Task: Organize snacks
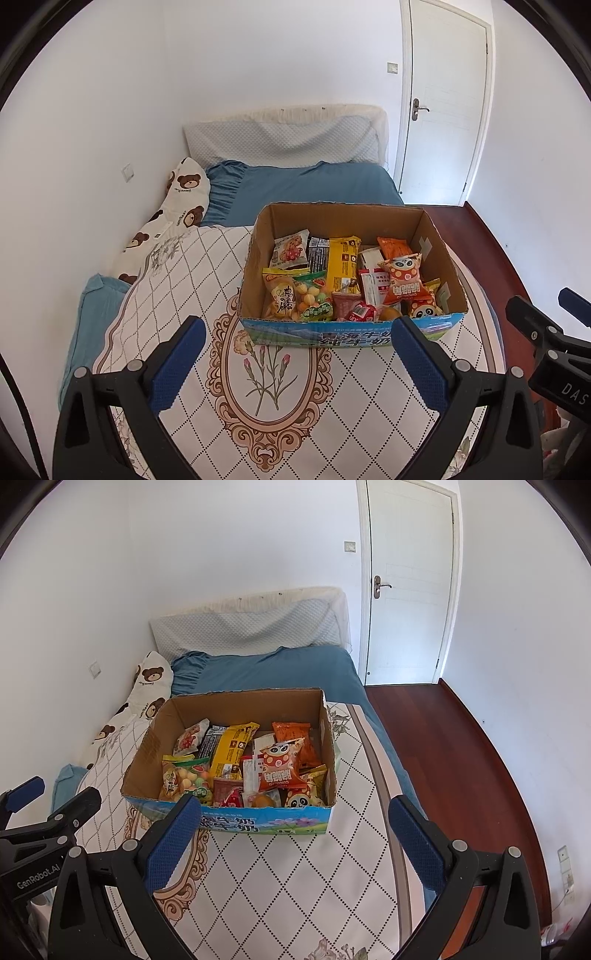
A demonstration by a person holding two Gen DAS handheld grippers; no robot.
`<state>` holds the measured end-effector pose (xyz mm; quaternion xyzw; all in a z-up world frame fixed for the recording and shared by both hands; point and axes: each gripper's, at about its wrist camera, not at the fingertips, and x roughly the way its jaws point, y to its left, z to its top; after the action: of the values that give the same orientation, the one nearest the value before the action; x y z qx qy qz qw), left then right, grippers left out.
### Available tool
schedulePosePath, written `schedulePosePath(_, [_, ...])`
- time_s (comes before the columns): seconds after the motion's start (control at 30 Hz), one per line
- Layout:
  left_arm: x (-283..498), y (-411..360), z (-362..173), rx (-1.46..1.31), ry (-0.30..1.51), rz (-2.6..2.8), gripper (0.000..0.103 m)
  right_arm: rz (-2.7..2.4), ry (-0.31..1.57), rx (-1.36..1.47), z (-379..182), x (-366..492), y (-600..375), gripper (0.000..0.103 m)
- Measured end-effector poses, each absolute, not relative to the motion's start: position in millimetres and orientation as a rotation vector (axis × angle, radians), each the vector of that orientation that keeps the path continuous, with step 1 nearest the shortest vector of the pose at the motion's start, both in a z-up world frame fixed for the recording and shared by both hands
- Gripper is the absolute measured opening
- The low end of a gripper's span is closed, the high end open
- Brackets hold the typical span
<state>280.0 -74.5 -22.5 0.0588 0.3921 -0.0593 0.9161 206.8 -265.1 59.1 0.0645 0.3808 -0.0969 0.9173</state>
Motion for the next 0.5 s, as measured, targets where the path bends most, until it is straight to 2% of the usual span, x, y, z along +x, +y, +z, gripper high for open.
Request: schedulePosePath(0.5, [282.7,-75.1,-21.0,0.128,0.799,-0.127,0.103,-0.200,0.781,0.138,59.6,209.8,-264.2,0.103])
